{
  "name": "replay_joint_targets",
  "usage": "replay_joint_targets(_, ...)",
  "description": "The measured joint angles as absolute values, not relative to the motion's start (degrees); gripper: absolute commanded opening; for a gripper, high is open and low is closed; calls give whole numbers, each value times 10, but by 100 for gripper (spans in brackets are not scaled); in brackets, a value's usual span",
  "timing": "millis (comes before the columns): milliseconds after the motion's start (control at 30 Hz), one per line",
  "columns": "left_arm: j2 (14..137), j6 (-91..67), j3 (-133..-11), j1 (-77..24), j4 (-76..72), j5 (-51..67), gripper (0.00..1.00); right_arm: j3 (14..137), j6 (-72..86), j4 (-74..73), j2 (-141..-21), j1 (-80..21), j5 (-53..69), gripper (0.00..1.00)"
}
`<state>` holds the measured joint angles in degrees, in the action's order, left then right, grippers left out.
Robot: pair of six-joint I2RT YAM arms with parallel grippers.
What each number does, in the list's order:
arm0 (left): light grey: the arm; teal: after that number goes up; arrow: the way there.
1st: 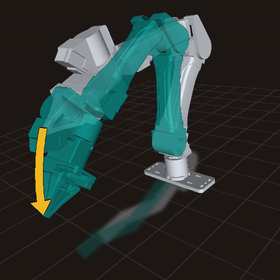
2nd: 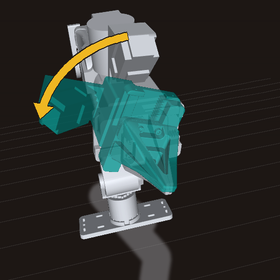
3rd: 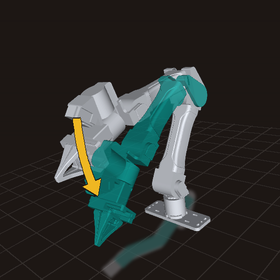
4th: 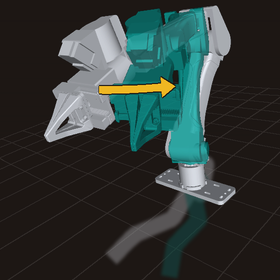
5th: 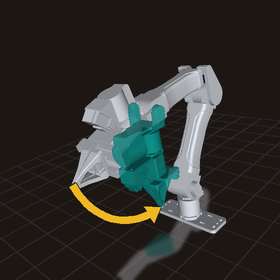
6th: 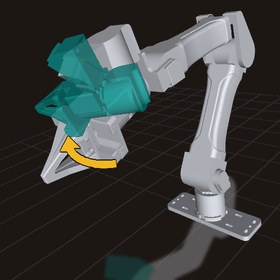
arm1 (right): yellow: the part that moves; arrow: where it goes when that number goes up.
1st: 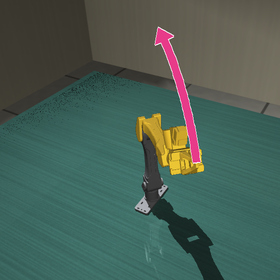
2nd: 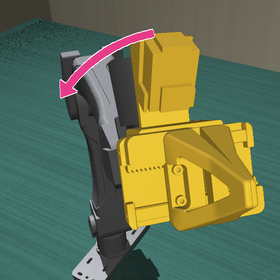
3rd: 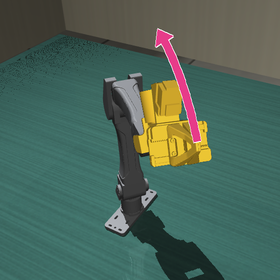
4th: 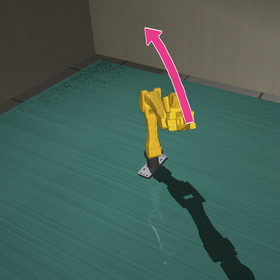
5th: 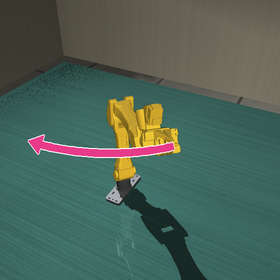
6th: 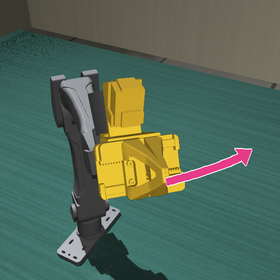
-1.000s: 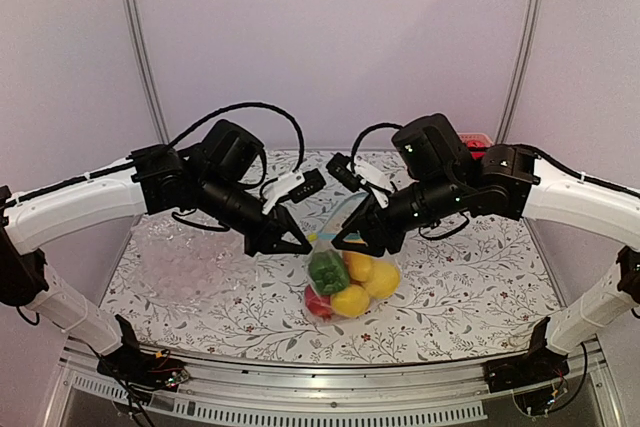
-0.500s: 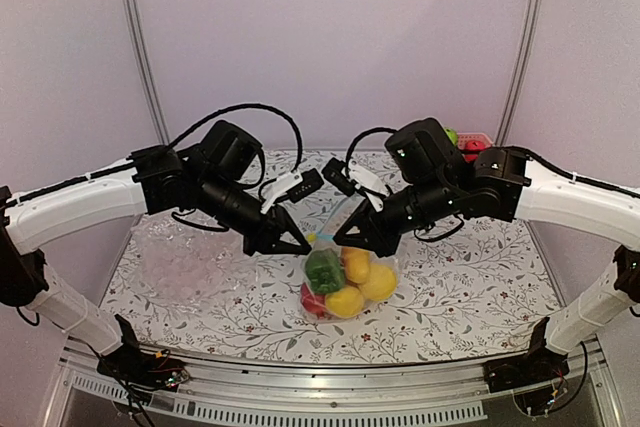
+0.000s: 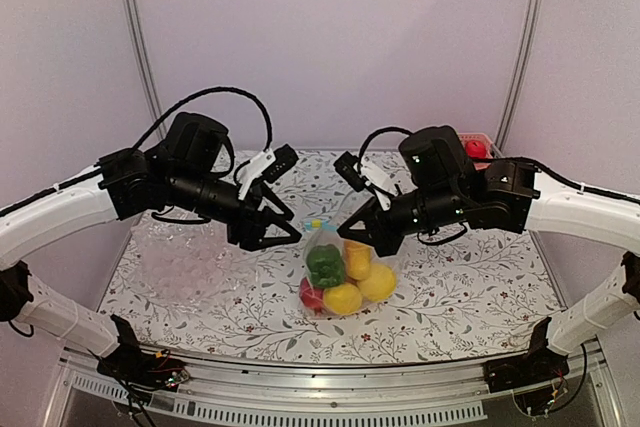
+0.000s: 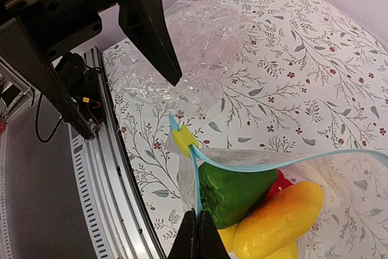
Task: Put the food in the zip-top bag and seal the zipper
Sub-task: Pass from the left arm to the right, then hold the zipper food storage bag at the center of the board.
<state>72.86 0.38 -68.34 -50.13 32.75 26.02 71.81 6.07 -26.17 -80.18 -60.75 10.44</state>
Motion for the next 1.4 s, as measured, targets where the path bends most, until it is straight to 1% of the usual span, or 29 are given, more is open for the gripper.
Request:
replay_joint_targets(100, 735, 4, -683, -503, 320, 257, 65, 717, 70, -251, -800, -608, 95, 0)
replay_joint_targets(167, 743, 4, -682, -505, 317, 255, 62, 716, 76, -246, -800, -608, 92, 0)
replay_joint_targets(267, 755, -4, -677, -506, 308, 253, 44, 714, 81, -239, -800, -608, 91, 0)
replay_joint_targets(300, 759, -5, -677, -507, 305, 254, 41, 714, 82, -237, -800, -608, 91, 0)
replay_joint_targets(500, 781, -20, -675, -507, 293, 249, 39, 712, 86, -230, -800, -608, 95, 0)
replay_joint_targets(633, 791, -29, -675, -507, 285, 254, 35, 712, 88, -229, -800, -608, 98, 0)
replay_joint_targets(967, 796, -43, -675, -505, 266, 274, 31, 711, 90, -226, -800, -608, 110, 0)
replay_joint_targets(1133, 796, -51, -675, -501, 257, 284, 19, 711, 91, -226, -800, -608, 113, 0)
replay_joint_targets(1300, 796, -57, -675, -498, 256, 291, 11, 711, 92, -226, -800, -608, 112, 0)
replay_joint_targets(1400, 796, -58, -675, -498, 256, 291, 3, 711, 93, -226, -800, -608, 112, 0)
